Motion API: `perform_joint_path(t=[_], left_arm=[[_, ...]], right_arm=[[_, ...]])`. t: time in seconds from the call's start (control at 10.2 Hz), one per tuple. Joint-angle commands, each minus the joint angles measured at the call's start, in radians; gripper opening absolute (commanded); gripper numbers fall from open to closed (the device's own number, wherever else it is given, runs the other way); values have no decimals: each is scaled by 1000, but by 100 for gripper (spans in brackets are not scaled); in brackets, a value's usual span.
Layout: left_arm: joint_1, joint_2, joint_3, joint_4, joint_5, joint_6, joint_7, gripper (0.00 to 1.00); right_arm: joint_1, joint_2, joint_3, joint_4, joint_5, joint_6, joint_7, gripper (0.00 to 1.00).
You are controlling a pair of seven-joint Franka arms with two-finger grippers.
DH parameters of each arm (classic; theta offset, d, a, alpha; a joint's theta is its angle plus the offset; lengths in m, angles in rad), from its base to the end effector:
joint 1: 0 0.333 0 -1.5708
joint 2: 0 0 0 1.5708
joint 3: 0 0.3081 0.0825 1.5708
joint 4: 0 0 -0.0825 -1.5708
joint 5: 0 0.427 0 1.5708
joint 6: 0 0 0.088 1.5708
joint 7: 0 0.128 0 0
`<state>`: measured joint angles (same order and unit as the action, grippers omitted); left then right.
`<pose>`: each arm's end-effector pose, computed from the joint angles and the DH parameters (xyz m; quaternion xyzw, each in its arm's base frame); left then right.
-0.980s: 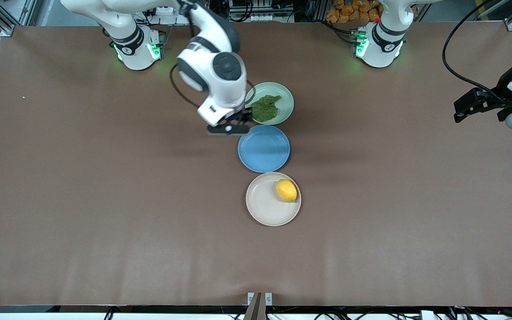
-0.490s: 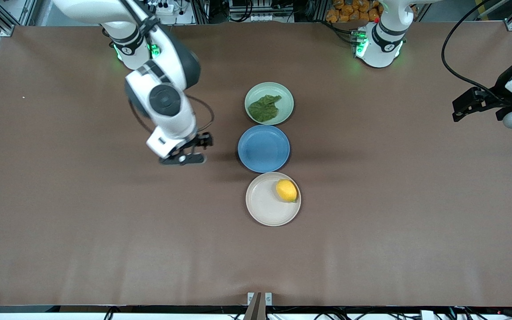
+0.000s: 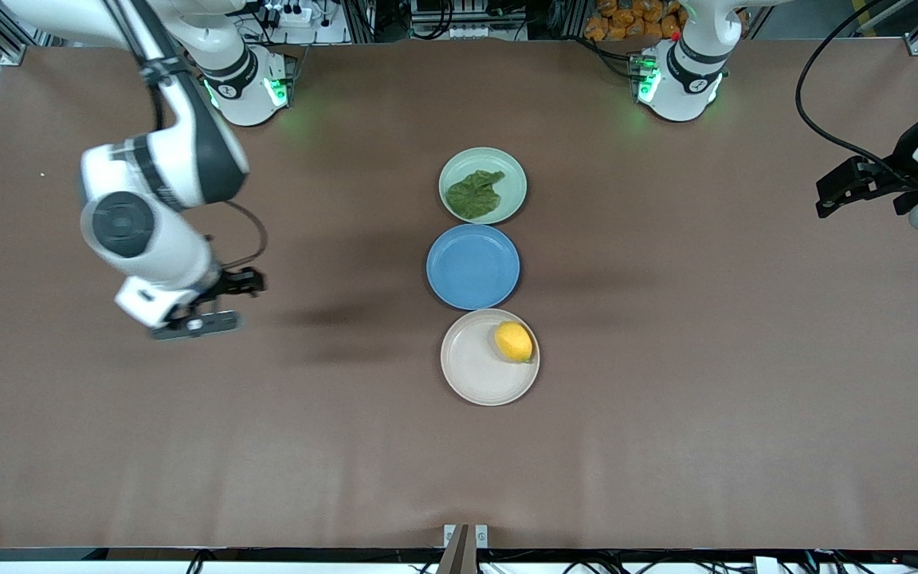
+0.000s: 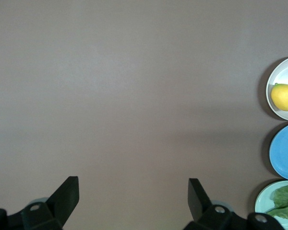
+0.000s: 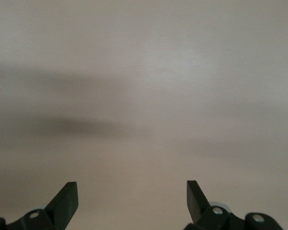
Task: Place lemon and lettuce in plates
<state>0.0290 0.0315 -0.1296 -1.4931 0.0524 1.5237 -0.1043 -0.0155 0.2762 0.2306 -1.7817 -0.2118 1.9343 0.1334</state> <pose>0.6005 -0.0525 0.6127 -0.9997 -0.0031 -0.0021 0.0240 0.6419 0.1146 0.3472 0.9929 0.0815 -0.0447 0.0741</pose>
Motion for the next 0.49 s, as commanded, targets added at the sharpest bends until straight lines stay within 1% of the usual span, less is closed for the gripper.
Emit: perform_joint_path(t=[0.0,0.1,0.2,0.29,0.39], left_arm=[[0,-8,-8,7,21,-19,15,100],[2,-10,-8,7,20,-19,17,100],[2,-12,-8,7,20,-19,17,100],[2,-15,-8,7,20,-19,18,100],[2,-16,-5,8,15,-19,20,100]], right_arm=[[-4,-43,-84,31,32,-9,-76,100],[2,-67,-127,34,79,-11,-115,100],[-15,-101,-131,25,135,-27,-167,100],[-35,-135,-138,28,140,-91,-187,100],[-29,-172,-172,27,141,-115,-190,100]])
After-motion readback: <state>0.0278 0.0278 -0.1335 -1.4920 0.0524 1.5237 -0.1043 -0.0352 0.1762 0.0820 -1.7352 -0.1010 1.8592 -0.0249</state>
